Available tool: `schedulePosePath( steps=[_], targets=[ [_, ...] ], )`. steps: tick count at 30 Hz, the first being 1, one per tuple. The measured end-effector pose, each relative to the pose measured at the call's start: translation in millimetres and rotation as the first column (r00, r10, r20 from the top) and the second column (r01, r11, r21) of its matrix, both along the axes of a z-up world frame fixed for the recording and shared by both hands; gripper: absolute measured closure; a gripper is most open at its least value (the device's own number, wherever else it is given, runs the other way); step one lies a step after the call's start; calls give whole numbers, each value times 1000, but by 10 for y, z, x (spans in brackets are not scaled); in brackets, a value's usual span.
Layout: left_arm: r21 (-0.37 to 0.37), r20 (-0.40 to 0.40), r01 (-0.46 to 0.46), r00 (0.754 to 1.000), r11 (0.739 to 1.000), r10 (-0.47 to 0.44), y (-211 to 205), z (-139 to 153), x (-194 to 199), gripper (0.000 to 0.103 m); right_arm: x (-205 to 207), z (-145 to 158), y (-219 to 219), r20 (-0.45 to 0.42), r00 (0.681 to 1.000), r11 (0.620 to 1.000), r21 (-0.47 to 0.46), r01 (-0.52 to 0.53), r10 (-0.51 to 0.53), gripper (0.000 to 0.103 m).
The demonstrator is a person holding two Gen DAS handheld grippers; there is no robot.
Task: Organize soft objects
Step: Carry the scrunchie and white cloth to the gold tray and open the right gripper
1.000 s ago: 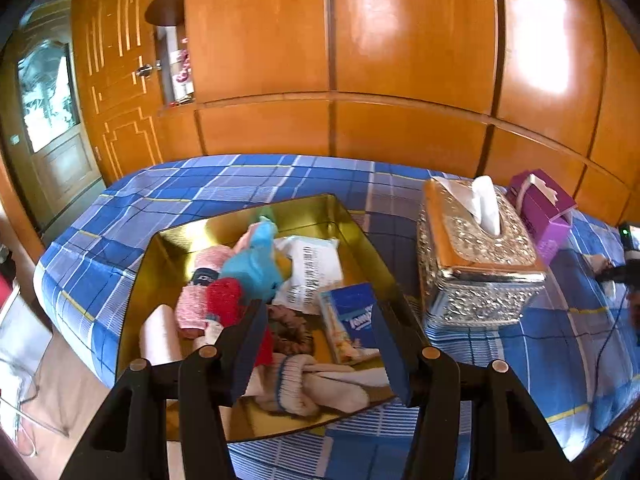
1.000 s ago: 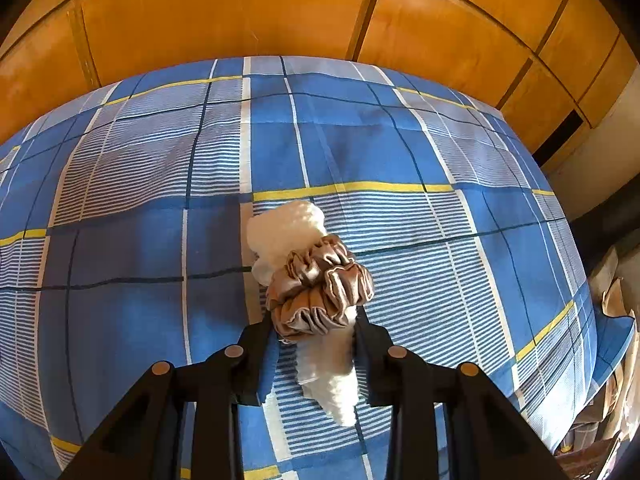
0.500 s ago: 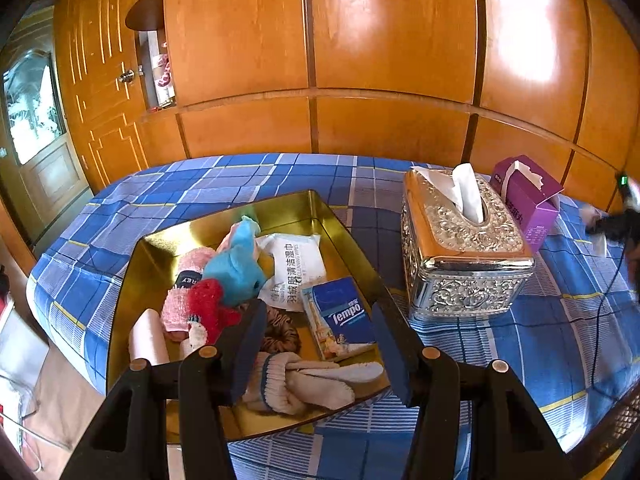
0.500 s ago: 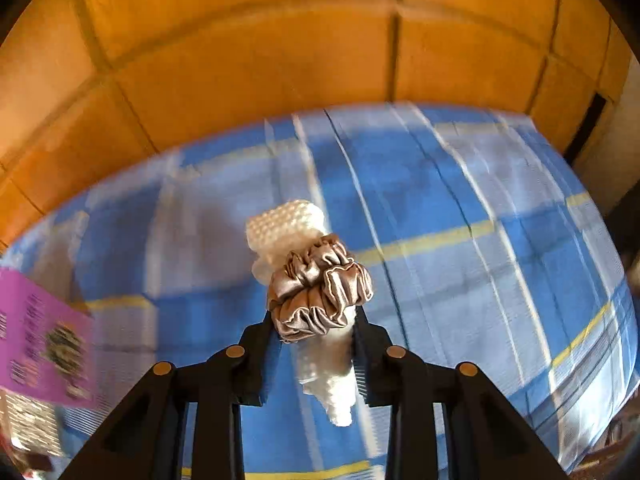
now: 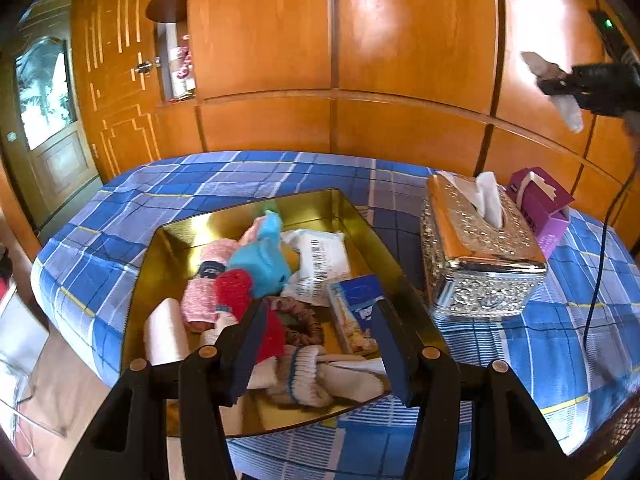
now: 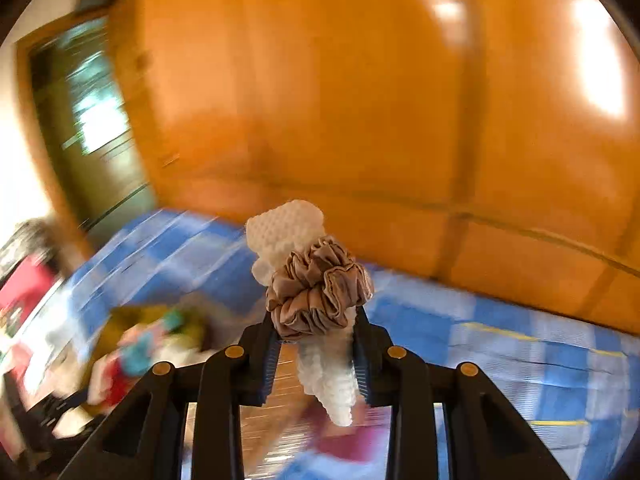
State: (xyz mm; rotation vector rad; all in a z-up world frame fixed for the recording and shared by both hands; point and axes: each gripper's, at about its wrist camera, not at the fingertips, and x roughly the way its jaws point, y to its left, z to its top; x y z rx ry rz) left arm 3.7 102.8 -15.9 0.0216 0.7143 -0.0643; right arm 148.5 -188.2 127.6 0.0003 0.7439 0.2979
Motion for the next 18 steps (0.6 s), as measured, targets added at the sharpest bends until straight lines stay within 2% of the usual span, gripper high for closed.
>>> schedulePosePath(
  steps=[3, 5, 7, 13, 18],
  targets=[
    [-1, 7, -39, 999, 999, 39, 139, 20, -35, 48, -34, -197, 670, -68, 983, 986, 3, -169, 169, 72],
    [1, 10, -66, 998, 998, 66, 234, 21, -59, 48, -52, -363, 954, -116, 967, 973, 1, -230, 229, 72],
    [0, 10, -98, 995, 995, 98, 348, 14, -77, 48, -115, -613, 1323, -178, 937, 952, 3, -306, 302, 72],
    [-9, 13, -179, 984, 984, 180, 609, -17, -116, 48, -128, -1313, 1871, -318, 884, 930, -12, -366, 344, 72],
    [-19, 9, -218, 976, 976, 218, 719, -61, -117, 44, -93, -1728, 2129, -354, 884, 937, -57, -345, 304, 72]
  ],
)
